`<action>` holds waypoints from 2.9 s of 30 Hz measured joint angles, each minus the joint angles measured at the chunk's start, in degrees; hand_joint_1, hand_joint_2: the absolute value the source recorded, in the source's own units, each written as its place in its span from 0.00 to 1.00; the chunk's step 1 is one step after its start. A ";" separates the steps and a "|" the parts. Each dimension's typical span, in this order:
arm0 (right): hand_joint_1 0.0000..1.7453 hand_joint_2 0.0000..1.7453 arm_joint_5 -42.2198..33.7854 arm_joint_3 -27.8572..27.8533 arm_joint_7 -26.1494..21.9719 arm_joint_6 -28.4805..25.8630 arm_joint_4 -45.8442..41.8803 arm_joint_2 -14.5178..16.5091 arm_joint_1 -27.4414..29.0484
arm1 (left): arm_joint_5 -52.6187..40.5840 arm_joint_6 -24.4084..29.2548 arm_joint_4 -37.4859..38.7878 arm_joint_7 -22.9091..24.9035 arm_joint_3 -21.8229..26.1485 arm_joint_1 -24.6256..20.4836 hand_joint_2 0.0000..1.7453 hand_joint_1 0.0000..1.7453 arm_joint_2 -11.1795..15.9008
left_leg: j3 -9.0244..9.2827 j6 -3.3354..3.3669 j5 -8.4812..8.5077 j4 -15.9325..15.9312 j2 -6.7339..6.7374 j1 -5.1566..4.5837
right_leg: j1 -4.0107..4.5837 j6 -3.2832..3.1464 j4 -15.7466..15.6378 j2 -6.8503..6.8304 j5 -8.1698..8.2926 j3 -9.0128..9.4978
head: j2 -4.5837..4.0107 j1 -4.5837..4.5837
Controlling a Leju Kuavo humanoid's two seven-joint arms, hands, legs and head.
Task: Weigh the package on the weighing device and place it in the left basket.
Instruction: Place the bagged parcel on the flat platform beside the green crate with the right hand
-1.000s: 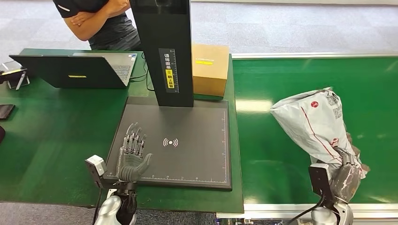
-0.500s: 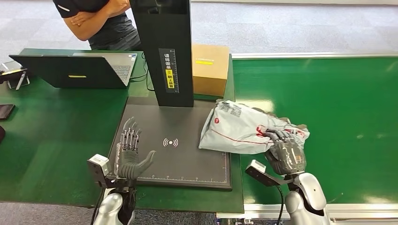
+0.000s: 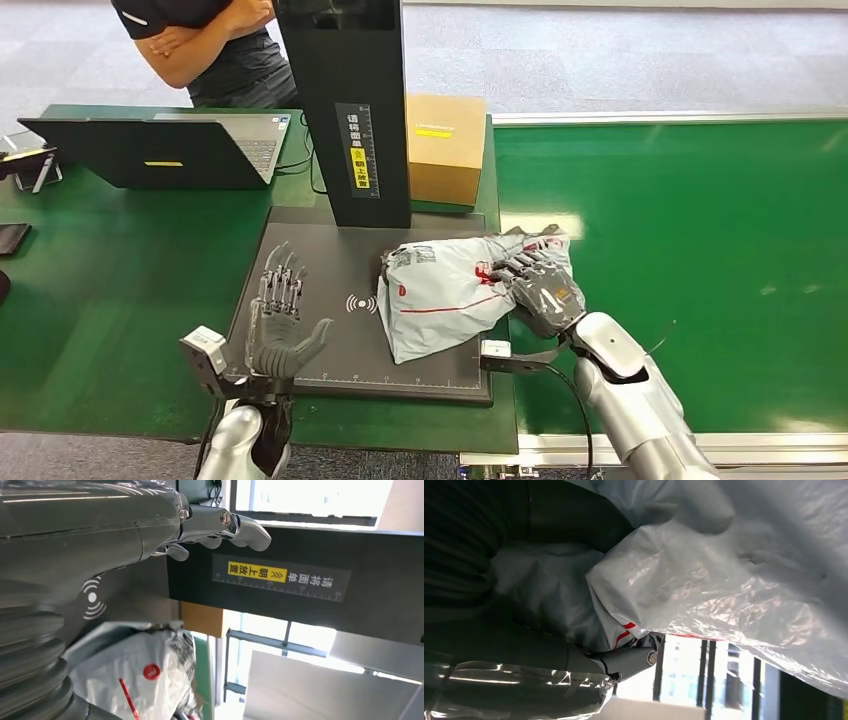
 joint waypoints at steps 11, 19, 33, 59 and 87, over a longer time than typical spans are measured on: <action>1.00 1.00 -5.64 10.73 -6.12 -11.92 5.25 0.51 -8.95 | 3.61 -1.60 0.73 0.05 -1.19 -2.21 1.00 0.00 -0.03 | -0.09 -0.08 0.06 0.00 -0.01 0.00 | 0.00 -0.02 0.13 -0.01 0.01 -0.12 | 0.00 -0.01; 1.00 1.00 -12.84 14.57 -7.69 -8.21 10.48 4.12 -12.48 | 4.83 -1.78 0.93 0.53 -1.92 -2.62 1.00 0.00 -0.03 | -0.15 -0.09 0.06 0.00 -0.01 0.00 | 0.00 -0.03 0.15 -0.01 0.01 -0.18 | 0.00 -0.01; 0.12 1.00 -14.82 16.25 -2.73 -1.48 22.35 9.34 -15.12 | 6.09 -2.70 0.93 1.72 -3.28 -2.64 1.00 0.00 -0.03 | -0.18 -0.11 0.10 0.00 -0.02 0.00 | 0.00 -0.04 0.16 -0.04 0.02 -0.22 | 0.00 -0.01; 0.00 1.00 -12.35 10.79 0.18 -6.33 26.29 10.51 -13.94 | 10.14 12.22 -3.89 -1.40 -1.70 -2.44 1.00 0.00 -1.56 | -0.16 -0.12 0.10 0.01 -0.02 0.00 | 0.00 -0.05 0.18 -0.03 0.02 -0.22 | 0.00 -0.01; 0.00 1.00 -53.88 7.17 -12.24 24.04 -1.26 12.98 -1.56 | 7.34 9.20 -6.37 -0.22 -2.95 -1.73 1.00 0.00 -1.22 | -0.20 -0.13 0.12 0.01 -0.02 0.00 | 0.00 -0.06 0.18 -0.02 0.02 -0.31 | 0.00 -0.02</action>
